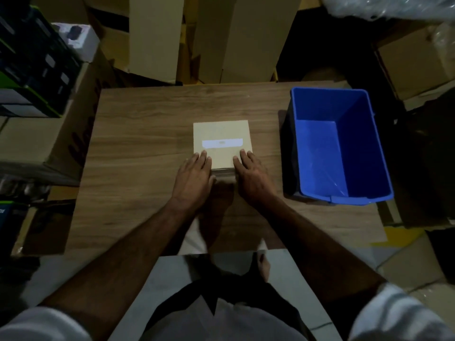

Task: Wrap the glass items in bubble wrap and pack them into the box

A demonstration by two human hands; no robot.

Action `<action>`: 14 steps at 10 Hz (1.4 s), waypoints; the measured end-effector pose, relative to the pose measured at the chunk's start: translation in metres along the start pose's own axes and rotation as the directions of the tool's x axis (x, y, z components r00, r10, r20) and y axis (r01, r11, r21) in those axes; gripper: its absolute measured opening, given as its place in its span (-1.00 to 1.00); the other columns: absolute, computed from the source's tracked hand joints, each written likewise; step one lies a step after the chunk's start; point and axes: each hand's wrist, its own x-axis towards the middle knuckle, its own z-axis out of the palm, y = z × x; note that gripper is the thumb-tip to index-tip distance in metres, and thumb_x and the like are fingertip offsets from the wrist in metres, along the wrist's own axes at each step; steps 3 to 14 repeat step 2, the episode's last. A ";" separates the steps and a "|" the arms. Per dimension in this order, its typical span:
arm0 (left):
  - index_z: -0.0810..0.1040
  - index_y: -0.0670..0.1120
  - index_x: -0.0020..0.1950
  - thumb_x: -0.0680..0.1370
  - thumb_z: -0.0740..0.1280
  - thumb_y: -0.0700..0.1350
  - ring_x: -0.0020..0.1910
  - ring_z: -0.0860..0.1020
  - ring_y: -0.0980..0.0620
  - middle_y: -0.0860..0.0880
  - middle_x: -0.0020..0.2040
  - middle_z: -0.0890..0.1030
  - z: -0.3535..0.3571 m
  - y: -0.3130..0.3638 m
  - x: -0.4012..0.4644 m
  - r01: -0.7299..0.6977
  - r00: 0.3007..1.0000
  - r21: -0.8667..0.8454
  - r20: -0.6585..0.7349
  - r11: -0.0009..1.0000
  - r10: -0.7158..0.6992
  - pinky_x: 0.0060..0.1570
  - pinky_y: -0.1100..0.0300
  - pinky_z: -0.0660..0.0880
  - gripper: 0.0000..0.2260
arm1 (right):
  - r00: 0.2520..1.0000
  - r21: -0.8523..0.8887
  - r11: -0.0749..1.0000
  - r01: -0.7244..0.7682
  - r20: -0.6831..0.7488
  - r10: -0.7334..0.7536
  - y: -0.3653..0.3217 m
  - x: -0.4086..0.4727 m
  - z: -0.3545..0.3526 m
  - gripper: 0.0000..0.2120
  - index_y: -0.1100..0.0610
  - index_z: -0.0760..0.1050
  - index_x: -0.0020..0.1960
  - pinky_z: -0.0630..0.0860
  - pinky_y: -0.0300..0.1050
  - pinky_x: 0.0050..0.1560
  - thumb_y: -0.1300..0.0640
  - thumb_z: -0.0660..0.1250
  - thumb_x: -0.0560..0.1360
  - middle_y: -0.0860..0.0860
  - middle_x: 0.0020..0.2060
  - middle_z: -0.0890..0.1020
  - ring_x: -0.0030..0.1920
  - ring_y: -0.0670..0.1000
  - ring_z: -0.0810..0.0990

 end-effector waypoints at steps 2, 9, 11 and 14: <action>0.18 -0.13 0.62 0.69 0.10 0.04 0.60 0.16 -0.14 -0.14 0.62 0.19 -0.031 0.024 -0.011 0.060 0.979 -0.015 -0.196 0.998 -0.062 0.57 -0.08 0.06 -0.48 | 0.967 0.081 0.992 0.095 -0.243 -0.073 0.011 -0.018 -0.017 -0.41 0.21 0.12 0.61 0.15 0.23 0.56 0.16 0.16 0.62 0.25 0.58 0.19 0.60 0.19 0.13; 0.18 -0.13 0.62 0.69 0.10 0.04 0.60 0.16 -0.14 -0.14 0.62 0.19 -0.031 0.024 -0.011 0.060 0.979 -0.015 -0.196 0.998 -0.062 0.57 -0.08 0.06 -0.48 | 0.967 0.081 0.992 0.095 -0.243 -0.073 0.011 -0.018 -0.017 -0.41 0.21 0.12 0.61 0.15 0.23 0.56 0.16 0.16 0.62 0.25 0.58 0.19 0.60 0.19 0.13; 0.18 -0.13 0.62 0.69 0.10 0.04 0.60 0.16 -0.14 -0.14 0.62 0.19 -0.031 0.024 -0.011 0.060 0.979 -0.015 -0.196 0.998 -0.062 0.57 -0.08 0.06 -0.48 | 0.967 0.081 0.992 0.095 -0.243 -0.073 0.011 -0.018 -0.017 -0.41 0.21 0.12 0.61 0.15 0.23 0.56 0.16 0.16 0.62 0.25 0.58 0.19 0.60 0.19 0.13; 0.18 -0.13 0.62 0.69 0.10 0.04 0.60 0.16 -0.14 -0.14 0.62 0.19 -0.031 0.024 -0.011 0.060 0.979 -0.015 -0.196 0.998 -0.062 0.57 -0.08 0.06 -0.48 | 0.967 0.081 0.992 0.095 -0.243 -0.073 0.011 -0.018 -0.017 -0.41 0.21 0.12 0.61 0.15 0.23 0.56 0.16 0.16 0.62 0.25 0.58 0.19 0.60 0.19 0.13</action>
